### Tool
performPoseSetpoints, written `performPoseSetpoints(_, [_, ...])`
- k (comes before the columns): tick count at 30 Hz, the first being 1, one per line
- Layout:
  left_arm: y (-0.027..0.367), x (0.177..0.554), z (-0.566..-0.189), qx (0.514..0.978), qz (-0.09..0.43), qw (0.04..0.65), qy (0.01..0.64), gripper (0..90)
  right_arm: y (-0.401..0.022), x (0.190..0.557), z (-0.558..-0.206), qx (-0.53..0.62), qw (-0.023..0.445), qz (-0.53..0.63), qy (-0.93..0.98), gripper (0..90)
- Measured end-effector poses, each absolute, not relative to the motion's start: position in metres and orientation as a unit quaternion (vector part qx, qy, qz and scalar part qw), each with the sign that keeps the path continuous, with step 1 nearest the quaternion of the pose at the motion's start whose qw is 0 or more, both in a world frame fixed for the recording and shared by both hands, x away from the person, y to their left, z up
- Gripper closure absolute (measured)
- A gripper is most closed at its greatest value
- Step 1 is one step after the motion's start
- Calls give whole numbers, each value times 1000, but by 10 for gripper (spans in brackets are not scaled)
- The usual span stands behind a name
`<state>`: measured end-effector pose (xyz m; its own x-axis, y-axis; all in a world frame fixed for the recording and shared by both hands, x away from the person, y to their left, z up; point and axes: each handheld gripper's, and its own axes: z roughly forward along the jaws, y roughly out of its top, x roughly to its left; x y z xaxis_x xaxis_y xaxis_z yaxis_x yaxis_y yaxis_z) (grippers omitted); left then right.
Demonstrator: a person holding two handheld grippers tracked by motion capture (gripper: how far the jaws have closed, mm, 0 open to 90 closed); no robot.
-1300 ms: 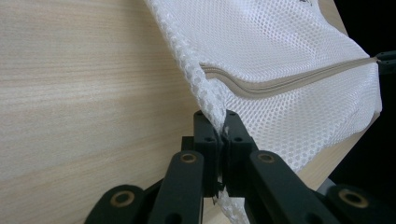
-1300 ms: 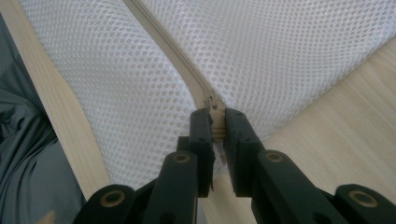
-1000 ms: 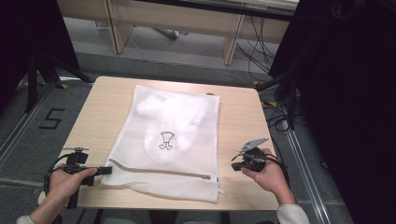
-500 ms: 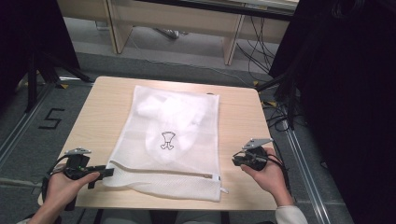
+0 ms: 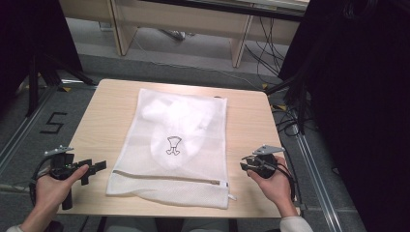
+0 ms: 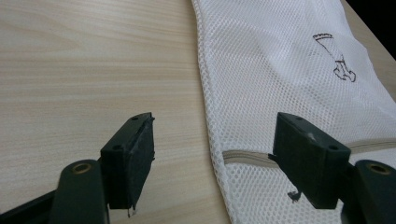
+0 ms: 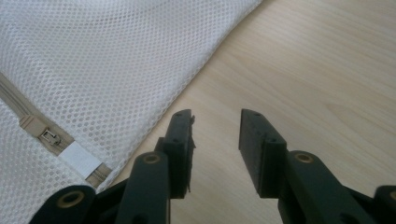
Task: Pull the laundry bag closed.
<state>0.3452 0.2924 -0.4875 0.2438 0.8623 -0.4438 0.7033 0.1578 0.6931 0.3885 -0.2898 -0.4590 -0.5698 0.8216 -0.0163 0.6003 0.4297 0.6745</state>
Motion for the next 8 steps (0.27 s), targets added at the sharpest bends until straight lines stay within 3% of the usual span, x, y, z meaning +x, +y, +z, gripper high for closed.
performPoseSetpoints(8, [289, 345, -489, 656, 88, 449, 600, 305, -286, 387, -464, 419, 164, 315, 836, 573])
